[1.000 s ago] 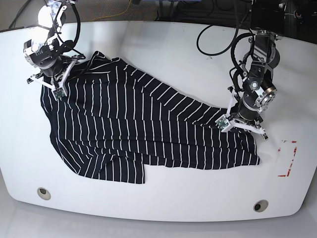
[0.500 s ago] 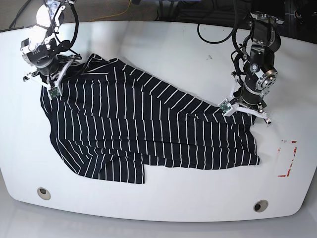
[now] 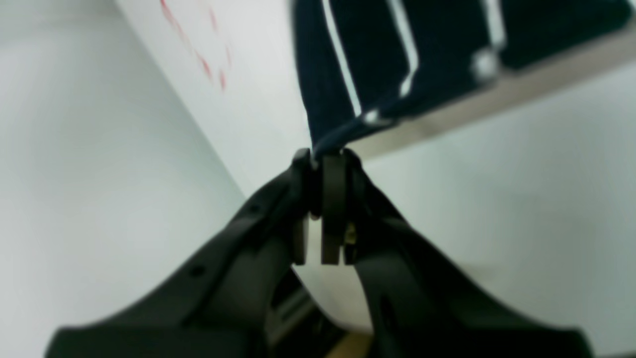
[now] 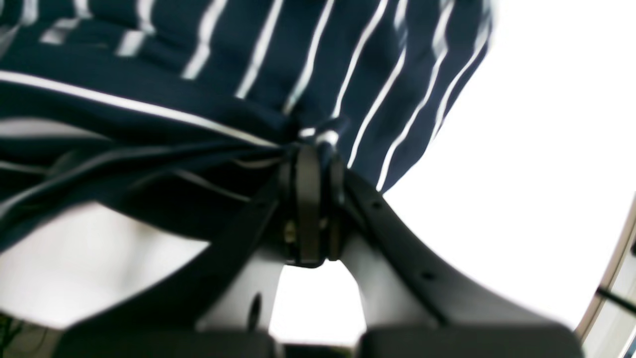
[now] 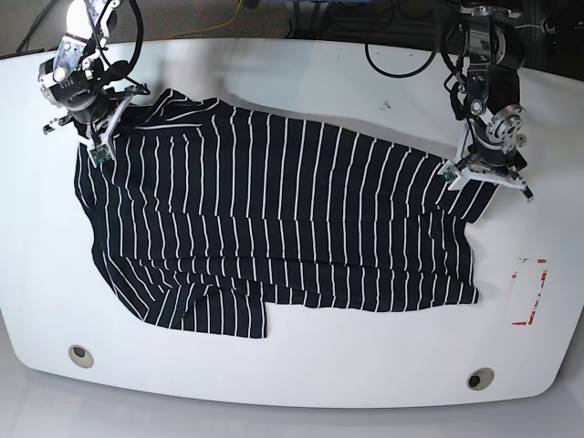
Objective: Layout the t-shirt on the table in an organized manner, then fold the t-shirt properly
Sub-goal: 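Pull both held shirt edges apart and away from the hem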
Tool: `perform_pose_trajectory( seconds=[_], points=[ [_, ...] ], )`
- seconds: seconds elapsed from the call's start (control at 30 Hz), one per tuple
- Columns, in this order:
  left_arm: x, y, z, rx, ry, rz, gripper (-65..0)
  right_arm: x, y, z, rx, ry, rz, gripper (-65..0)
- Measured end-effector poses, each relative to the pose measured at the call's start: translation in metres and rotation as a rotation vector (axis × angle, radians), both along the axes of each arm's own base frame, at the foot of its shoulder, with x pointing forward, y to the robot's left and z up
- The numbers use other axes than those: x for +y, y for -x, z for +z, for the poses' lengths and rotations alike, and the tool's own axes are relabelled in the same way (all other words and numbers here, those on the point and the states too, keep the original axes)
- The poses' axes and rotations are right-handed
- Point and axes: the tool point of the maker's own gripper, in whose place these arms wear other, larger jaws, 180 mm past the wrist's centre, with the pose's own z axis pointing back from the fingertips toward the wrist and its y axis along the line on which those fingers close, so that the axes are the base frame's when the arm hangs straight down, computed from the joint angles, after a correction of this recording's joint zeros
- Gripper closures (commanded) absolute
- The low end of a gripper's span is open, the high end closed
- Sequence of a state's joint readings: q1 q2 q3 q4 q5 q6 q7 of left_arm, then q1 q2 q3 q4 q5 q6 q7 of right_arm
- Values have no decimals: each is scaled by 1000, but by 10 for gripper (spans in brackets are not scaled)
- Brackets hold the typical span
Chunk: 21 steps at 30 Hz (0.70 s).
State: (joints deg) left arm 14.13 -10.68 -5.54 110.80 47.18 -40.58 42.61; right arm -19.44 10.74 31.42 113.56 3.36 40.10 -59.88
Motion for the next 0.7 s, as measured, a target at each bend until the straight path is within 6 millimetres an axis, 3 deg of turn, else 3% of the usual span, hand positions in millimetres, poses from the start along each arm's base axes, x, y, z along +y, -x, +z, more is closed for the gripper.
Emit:
perform_pose_trajectory(
  seconds=[0.37, 0.7],
  points=[
    [9, 75, -39, 176, -51, 98, -26, 11, 40, -22, 100, -34, -15, -6],
    [-6, 135, -65, 308, -20, 162, -26, 9, 63, -30, 166, -28, -21, -6]
  ],
)
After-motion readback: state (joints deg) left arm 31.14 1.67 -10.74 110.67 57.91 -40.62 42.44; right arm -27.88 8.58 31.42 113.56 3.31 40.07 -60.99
